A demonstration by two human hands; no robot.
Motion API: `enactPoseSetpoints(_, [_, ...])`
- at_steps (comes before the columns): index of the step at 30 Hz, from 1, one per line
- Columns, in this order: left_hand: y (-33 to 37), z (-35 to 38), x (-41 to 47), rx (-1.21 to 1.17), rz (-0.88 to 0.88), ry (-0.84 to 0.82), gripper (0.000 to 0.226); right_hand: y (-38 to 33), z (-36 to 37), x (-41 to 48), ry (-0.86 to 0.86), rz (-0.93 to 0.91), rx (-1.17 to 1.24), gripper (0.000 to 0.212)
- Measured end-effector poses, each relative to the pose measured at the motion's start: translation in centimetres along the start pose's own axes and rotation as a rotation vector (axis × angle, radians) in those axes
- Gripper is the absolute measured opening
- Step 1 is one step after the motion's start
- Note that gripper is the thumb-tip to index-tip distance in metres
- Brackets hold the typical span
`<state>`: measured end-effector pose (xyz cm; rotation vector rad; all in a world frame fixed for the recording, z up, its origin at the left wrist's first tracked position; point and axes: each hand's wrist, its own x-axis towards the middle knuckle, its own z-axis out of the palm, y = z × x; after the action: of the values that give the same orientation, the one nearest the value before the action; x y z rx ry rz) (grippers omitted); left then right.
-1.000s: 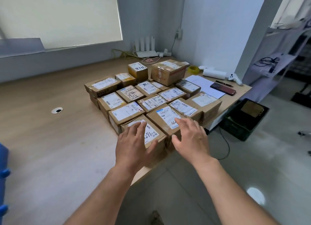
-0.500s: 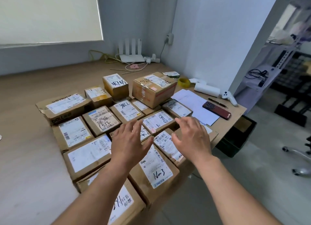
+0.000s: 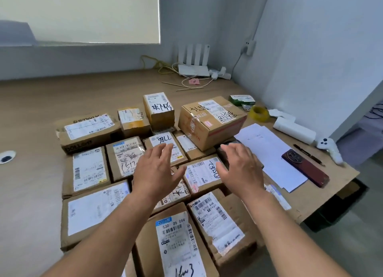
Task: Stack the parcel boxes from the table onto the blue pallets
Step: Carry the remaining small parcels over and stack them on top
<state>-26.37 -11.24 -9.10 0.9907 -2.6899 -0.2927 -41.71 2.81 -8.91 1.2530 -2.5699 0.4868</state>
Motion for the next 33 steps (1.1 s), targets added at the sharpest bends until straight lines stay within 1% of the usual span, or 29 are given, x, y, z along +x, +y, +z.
enactPoseSetpoints(4, [2.5, 0.4, 3.6, 0.003, -0.088, 0.035, 0.075, 3.4, 1.0, 4.8, -0.043, -0.06, 0.039, 0.047])
enactPoseSetpoints(9, [6.2, 1.7, 7.9, -0.04, -0.213, 0.04, 0.074, 8.5, 1.9, 10.9, -0.041, -0.121, 0.066, 0.048])
enactPoseSetpoints(13, [8.4, 2.7, 10.9, -0.06, -0.298, 0.046, 0.075, 11.9, 3.1, 15.0, -0.044, -0.119, 0.12, 0.05])
enactPoseSetpoints(17, [10.3, 4.0, 13.3, -0.088, -0.392, 0.035, 0.078, 14.2, 4.4, 18.5, -0.086, -0.105, 0.157, 0.057])
enactPoseSetpoints(20, [10.9, 4.9, 14.3, -0.162, -0.493, 0.015, 0.079, 15.1, 5.2, 20.3, -0.148, -0.073, 0.211, 0.061])
enactPoseSetpoints(24, [11.4, 5.6, 14.4, -0.227, -0.585, 0.02, 0.076, 16.0, 6.8, 21.8, -0.302, 0.03, 0.391, 0.063])
enactPoseSetpoints(26, [11.6, 5.7, 14.3, -0.31, -0.623, 0.022, 0.072, 16.3, 7.5, 22.1, -0.356, 0.059, 0.502, 0.059])
enactPoseSetpoints(27, [11.7, 5.8, 14.2, -0.388, -0.641, 0.028, 0.067, 16.5, 7.7, 22.2, -0.382, 0.091, 0.588, 0.056])
enactPoseSetpoints(29, [11.9, 5.8, 14.1, -0.57, -0.68, 0.041, 0.059, 16.8, 7.9, 22.3, -0.453, 0.208, 0.839, 0.046])
enactPoseSetpoints(31, [12.2, 5.7, 14.0, -0.691, -0.7, 0.052, 0.058, 17.4, 8.1, 22.3, -0.547, 0.331, 1.099, 0.038])
enactPoseSetpoints(33, [12.4, 5.7, 13.9, -0.756, -0.697, 0.063, 0.061, 18.2, 8.2, 22.2, -0.66, 0.387, 1.249, 0.038])
